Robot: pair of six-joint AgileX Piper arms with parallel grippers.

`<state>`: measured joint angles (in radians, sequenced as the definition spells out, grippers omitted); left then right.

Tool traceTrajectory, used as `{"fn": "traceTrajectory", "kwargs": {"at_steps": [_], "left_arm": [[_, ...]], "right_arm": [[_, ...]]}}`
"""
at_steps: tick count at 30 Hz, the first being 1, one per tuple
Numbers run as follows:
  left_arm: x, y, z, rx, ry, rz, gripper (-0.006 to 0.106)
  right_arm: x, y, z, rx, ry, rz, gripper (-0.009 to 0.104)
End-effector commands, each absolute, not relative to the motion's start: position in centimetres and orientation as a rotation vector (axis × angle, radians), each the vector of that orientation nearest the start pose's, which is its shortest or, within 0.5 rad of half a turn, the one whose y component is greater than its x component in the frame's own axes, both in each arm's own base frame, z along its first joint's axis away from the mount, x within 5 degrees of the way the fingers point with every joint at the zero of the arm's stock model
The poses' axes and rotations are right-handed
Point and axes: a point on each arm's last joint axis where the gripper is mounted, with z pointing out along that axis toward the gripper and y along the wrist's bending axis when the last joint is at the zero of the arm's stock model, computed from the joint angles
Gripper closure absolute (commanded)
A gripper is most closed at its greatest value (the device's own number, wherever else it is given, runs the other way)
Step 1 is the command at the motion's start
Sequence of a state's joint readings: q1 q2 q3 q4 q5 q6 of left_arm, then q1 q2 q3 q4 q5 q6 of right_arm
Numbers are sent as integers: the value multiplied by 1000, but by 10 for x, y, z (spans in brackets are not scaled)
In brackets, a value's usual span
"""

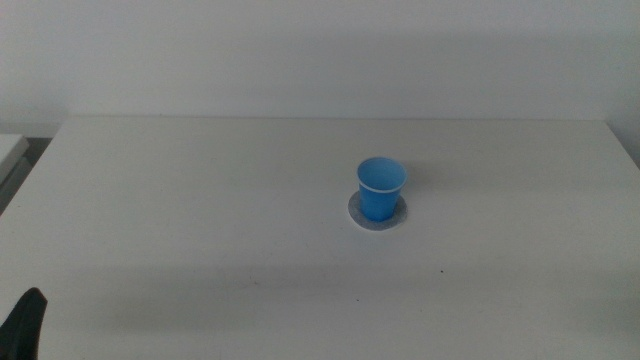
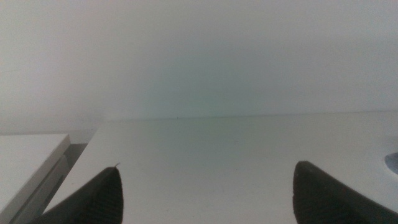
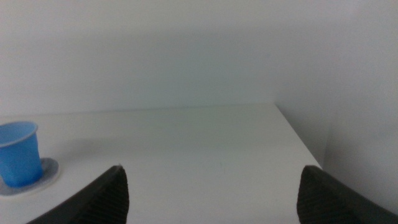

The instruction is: Place an empty cup on a cup mat.

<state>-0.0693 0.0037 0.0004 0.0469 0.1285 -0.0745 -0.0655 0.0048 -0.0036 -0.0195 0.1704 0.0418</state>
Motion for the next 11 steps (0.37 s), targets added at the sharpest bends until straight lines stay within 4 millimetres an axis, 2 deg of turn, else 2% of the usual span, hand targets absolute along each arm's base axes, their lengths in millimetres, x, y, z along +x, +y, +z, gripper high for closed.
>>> {"fn": "traceTrajectory", "kwargs": {"at_steps": [1, 11], "left_arm": [[56, -3, 203, 26, 1599, -76, 7], [56, -3, 203, 26, 1599, -76, 7]], "right_arm": [[56, -4, 200, 71, 1629, -46, 2], [56, -4, 201, 70, 1616, -46, 2]]}}
